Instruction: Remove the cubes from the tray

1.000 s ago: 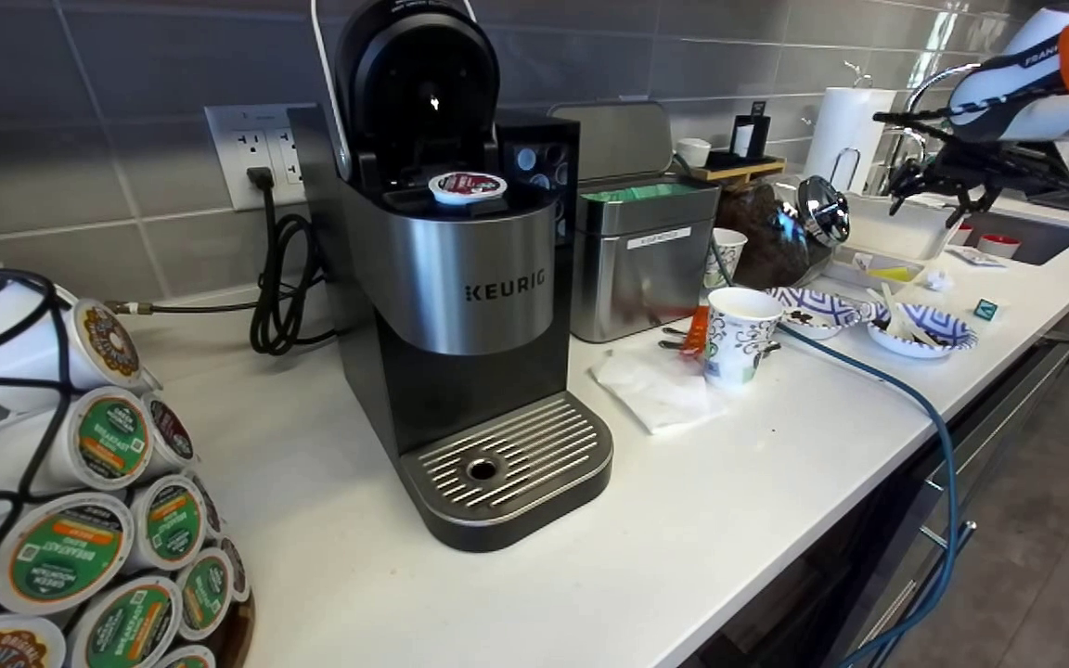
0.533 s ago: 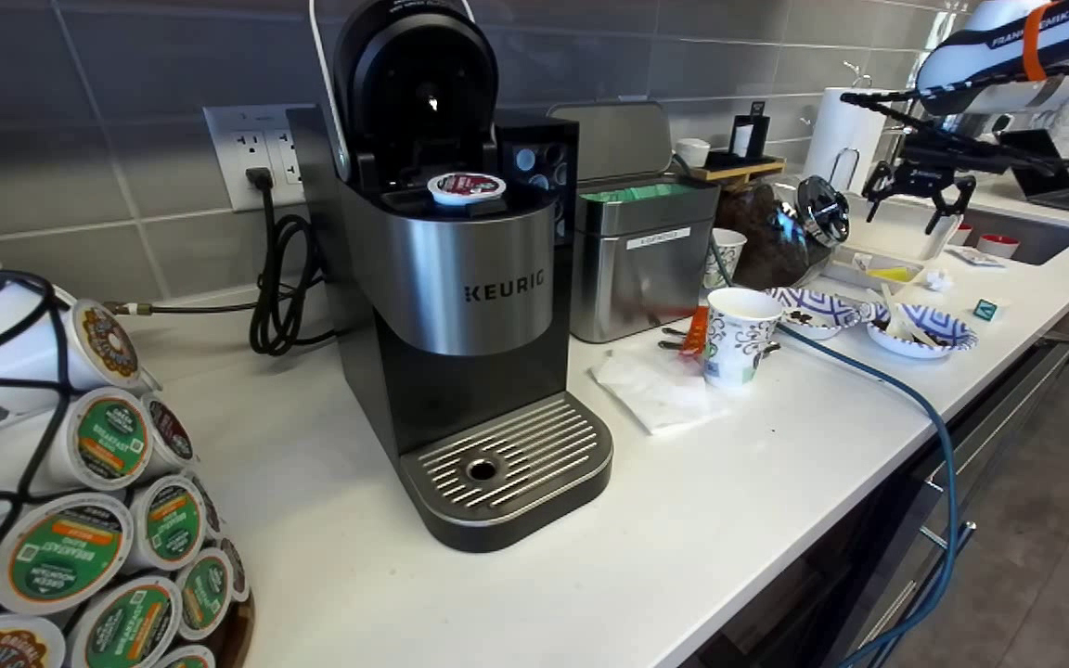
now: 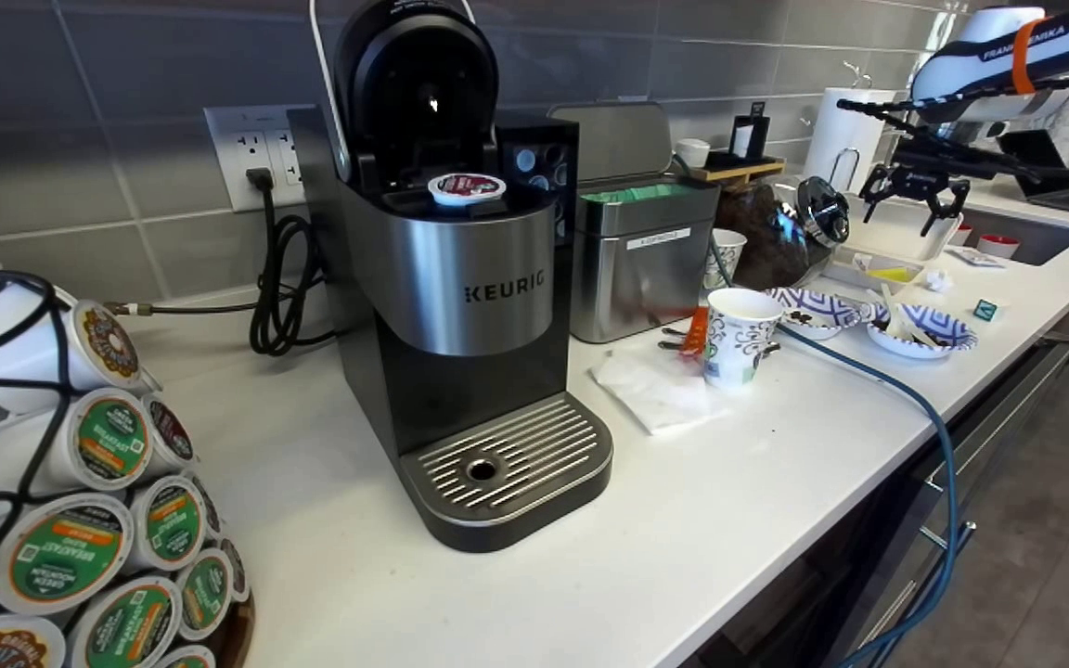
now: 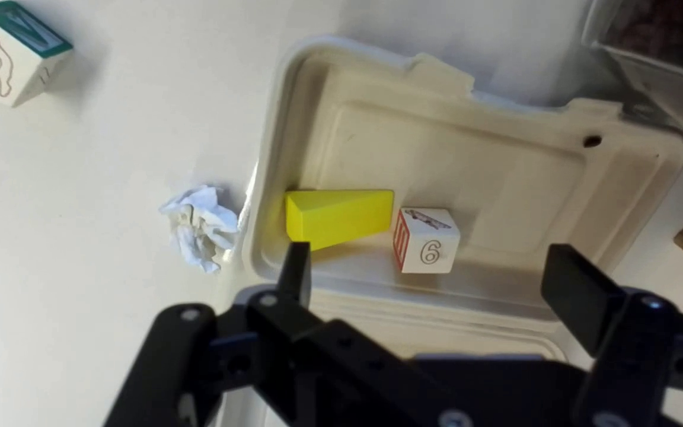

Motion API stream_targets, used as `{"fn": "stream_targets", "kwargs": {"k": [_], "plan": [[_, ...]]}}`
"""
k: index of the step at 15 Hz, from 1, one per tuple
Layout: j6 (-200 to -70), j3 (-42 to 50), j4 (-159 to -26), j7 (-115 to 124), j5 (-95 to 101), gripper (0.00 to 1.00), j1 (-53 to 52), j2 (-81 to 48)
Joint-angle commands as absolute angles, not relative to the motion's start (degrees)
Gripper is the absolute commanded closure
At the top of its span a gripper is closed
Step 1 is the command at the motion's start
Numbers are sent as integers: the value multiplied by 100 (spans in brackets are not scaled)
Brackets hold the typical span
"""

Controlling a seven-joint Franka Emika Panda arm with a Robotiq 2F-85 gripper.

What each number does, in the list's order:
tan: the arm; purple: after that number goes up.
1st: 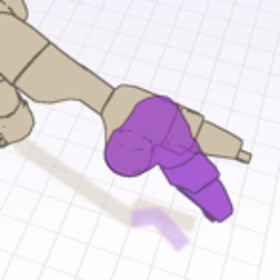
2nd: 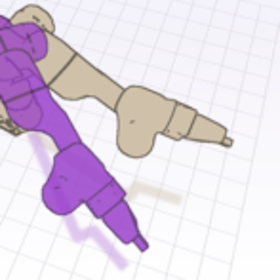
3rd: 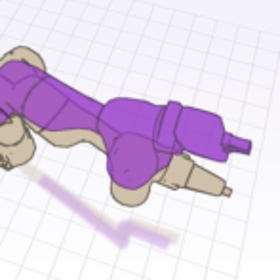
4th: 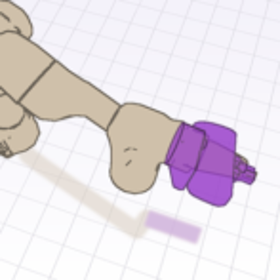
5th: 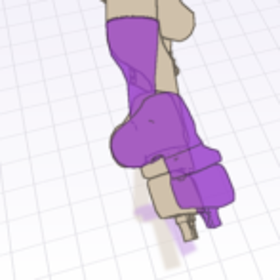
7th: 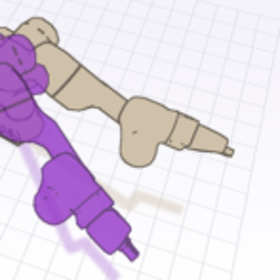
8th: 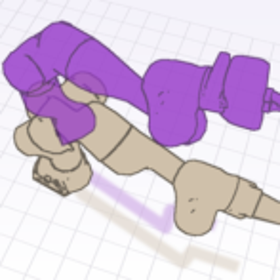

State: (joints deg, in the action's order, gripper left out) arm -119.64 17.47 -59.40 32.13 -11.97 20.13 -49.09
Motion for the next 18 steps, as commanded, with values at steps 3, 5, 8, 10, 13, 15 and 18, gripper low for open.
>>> {"fn": "stream_targets", "kwargs": {"k": [3, 5, 8, 10, 13, 15, 18], "plan": [[-11500, 1557, -5009, 3516, -1136, 0, 2309, -5581], [-11335, 1510, -4767, 3542, -1124, 0, 2367, -5770], [-11428, 1437, -4470, 3571, -1153, 0, 2454, -6005], [-11414, 1373, -4290, 3607, -1166, 0, 2513, -6142], [-11516, 1300, -4011, 3616, -1169, 0, 2605, -6381], [-11529, 1208, -3834, 3588, -1213, 0, 2688, -6504], [-11548, 1089, -3569, 3613, -1235, 1, 2793, -6705]]}}
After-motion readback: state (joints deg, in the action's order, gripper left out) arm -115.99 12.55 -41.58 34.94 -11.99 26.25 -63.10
